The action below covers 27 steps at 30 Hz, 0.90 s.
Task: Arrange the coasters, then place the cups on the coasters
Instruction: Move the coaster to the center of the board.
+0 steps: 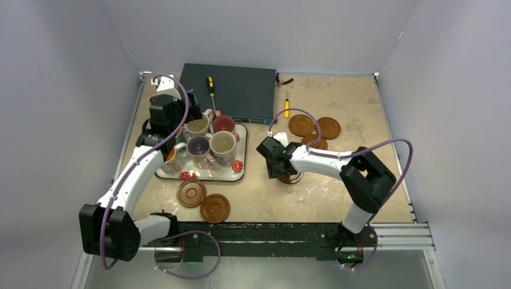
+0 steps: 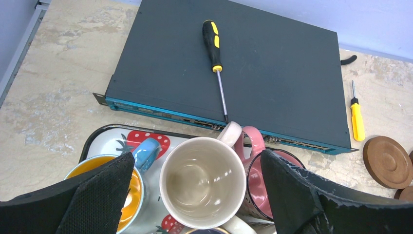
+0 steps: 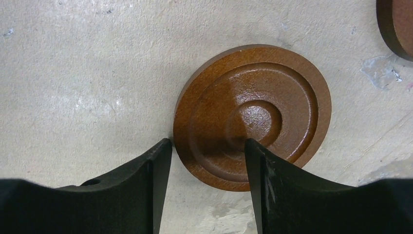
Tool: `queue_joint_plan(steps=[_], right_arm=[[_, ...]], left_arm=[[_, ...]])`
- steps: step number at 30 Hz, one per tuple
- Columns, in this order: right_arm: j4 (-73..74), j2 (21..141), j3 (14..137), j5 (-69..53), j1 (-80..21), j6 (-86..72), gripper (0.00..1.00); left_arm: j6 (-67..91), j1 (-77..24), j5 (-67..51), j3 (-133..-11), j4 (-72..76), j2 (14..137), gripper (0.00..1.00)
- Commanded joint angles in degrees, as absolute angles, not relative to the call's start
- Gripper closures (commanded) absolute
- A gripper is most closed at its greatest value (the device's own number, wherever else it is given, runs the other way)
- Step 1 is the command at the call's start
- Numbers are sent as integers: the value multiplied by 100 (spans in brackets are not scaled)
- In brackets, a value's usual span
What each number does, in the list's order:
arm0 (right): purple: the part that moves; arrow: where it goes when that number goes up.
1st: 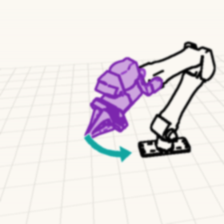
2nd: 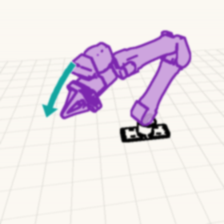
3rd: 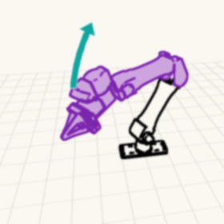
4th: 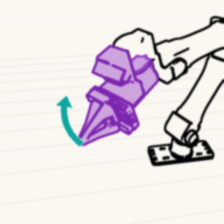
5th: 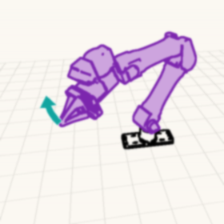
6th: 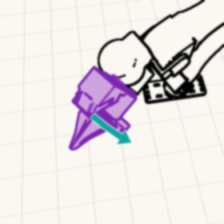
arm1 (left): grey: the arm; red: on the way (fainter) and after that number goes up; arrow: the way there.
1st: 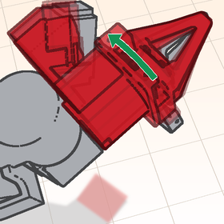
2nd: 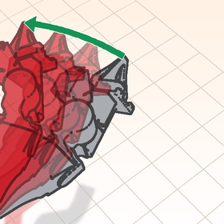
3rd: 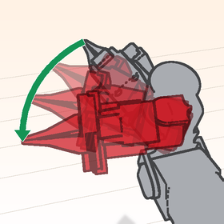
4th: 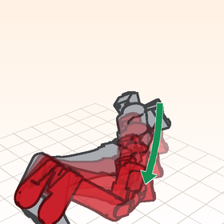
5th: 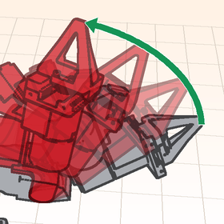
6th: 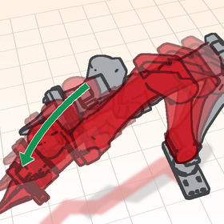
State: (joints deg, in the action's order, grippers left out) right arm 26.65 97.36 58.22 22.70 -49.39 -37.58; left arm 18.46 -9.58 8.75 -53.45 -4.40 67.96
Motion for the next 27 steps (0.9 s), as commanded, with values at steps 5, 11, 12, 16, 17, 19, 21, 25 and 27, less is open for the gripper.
queue_joint_plan(steps=[5,11,12,16,17,19,21,25,27], right_arm=[[2632,9796,5852,2290,-4906,-3847,42],[2601,9715,5696,2379,-4720,-3875,45],[2572,9679,5661,2383,-4669,-3852,45],[2401,9576,5561,2348,-4474,-3709,46],[2353,9561,5543,2332,-4440,-3658,47],[2273,9554,5539,2306,-4378,-3589,47],[2215,9570,5537,2322,-4347,-3534,47],[2090,9610,5501,2328,-4237,-3479,48],[2024,9615,5479,2316,-4184,-3465,48]], left_arm=[[1828,-998,870,-5440,-350,6751,4],[1828,-1001,879,-5438,-356,6749,4],[1828,-997,879,-5433,-352,6754,4],[1828,-993,879,-5436,-351,6750,4],[1830,-993,879,-5440,-358,6750,4],[1828,-993,881,-5431,-358,6750,4],[1829,-998,887,-5435,-352,6754,4],[1833,-996,888,-5433,-354,6742,4],[1828,-996,888,-5432,-357,6741,4]])
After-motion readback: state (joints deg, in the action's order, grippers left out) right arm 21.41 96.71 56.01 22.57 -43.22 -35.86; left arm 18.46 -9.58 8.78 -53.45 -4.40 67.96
